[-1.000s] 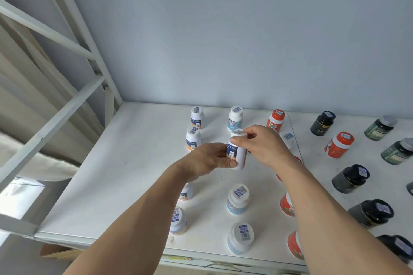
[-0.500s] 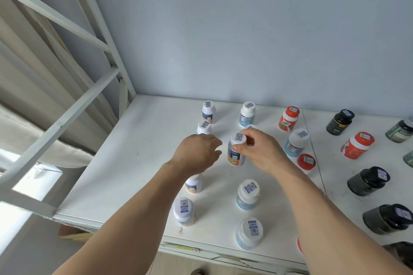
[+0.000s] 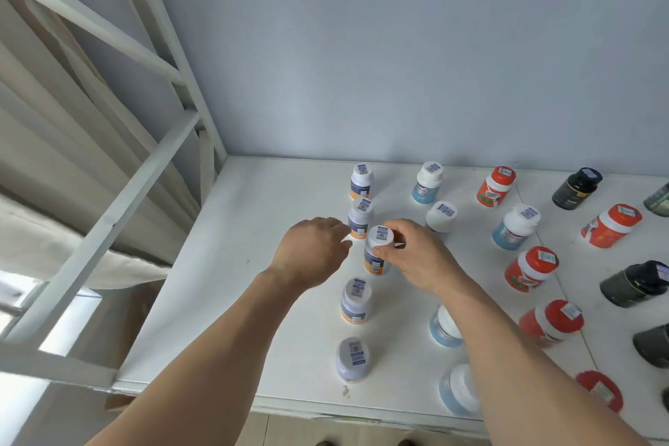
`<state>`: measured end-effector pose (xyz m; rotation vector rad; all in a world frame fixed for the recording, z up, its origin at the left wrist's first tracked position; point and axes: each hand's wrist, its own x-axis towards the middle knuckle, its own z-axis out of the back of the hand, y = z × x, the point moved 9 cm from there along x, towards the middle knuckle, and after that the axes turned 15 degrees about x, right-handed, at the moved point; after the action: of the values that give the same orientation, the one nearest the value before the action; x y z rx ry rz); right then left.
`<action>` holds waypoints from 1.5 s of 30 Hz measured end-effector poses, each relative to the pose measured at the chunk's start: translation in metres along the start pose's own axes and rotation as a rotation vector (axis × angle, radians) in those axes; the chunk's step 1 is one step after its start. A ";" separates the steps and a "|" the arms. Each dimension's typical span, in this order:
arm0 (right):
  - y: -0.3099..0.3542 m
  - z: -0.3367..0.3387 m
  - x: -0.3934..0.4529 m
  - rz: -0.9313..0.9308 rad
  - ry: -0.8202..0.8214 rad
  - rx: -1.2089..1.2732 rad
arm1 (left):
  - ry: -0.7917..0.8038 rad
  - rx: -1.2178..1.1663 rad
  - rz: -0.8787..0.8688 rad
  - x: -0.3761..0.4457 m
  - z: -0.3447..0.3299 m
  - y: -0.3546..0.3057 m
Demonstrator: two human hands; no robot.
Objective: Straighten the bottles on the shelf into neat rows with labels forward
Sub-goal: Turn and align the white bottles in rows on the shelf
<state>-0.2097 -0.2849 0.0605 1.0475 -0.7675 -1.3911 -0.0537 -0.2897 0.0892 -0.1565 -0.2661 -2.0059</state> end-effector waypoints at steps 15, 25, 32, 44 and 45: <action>-0.011 -0.031 0.007 -0.067 -0.042 0.035 | 0.034 -0.117 0.008 -0.004 -0.011 0.020; 0.016 0.015 -0.006 -0.068 -0.106 0.000 | -0.031 -0.138 -0.041 0.016 0.019 -0.004; 0.009 0.101 0.005 -0.077 -0.276 -0.216 | -0.007 -0.171 -0.077 0.048 0.030 -0.055; -0.029 0.117 0.036 -0.053 -0.075 -0.157 | 0.413 -0.224 0.115 0.080 -0.021 -0.092; -0.025 0.120 0.037 -0.040 -0.071 -0.151 | 0.432 -0.237 0.123 0.081 -0.024 -0.093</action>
<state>-0.3269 -0.3336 0.0777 0.9042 -0.6840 -1.5026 -0.1728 -0.3276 0.0736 0.1111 0.2508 -1.8893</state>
